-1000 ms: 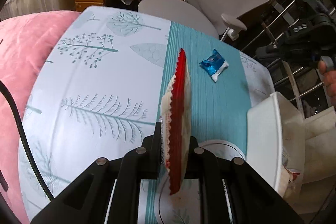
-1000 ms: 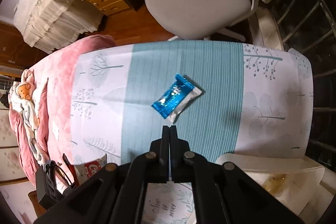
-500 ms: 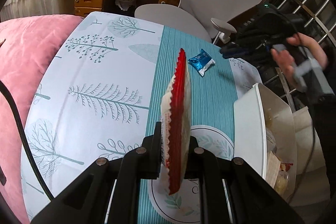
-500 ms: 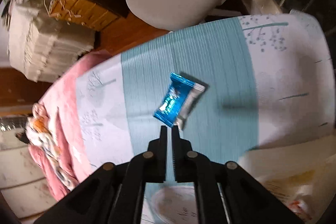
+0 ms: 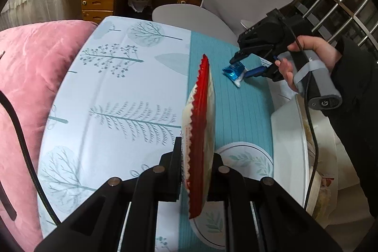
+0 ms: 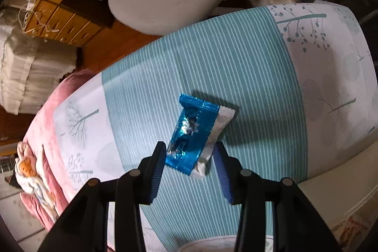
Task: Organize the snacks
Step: 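Lift the red-edged packet with the left tool while the right tool grasps the blue candy, then carry both packets to the tray and release them from both tools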
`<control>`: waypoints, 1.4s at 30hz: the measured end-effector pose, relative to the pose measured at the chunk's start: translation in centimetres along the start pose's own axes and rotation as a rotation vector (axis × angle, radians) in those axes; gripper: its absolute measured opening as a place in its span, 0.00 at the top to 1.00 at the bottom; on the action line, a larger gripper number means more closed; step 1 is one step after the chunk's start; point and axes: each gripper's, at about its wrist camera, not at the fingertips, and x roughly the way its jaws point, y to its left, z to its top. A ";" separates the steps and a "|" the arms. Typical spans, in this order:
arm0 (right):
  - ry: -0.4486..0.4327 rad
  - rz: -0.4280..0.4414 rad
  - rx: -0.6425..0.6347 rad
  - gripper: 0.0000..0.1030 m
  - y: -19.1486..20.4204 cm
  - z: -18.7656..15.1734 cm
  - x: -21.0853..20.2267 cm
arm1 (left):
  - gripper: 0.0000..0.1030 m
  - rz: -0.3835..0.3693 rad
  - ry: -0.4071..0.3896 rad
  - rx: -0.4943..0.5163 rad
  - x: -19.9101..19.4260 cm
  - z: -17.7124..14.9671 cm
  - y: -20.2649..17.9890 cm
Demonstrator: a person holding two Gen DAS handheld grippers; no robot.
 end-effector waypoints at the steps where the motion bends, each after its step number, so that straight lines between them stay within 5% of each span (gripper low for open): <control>1: -0.004 -0.003 0.003 0.60 0.1 0.0 0.2 | 0.90 0.003 -0.002 -0.008 -0.1 0.1 0.4; 8: -0.017 -0.031 -0.046 0.71 0.8 -0.2 0.6 | 0.90 0.020 -0.017 -0.048 -1.0 0.2 1.8; 18: 0.063 0.060 -0.095 0.73 -0.6 -3.8 -2.4 | 0.90 0.036 -0.049 -0.044 -3.7 -0.2 -0.3; 25: 0.057 0.200 -0.161 0.73 -3.3 -9.4 -8.8 | 0.90 0.048 -0.081 0.009 -6.0 -1.4 -4.7; 34: -0.047 0.220 -0.176 0.73 -9.8 -17.0 -15.0 | 0.90 -0.003 -0.118 0.108 -8.6 -4.3 -12.6; 42: -0.003 0.292 -0.020 0.72 -19.4 -23.1 -16.0 | 0.90 -0.087 -0.094 0.243 -9.0 -8.2 -20.3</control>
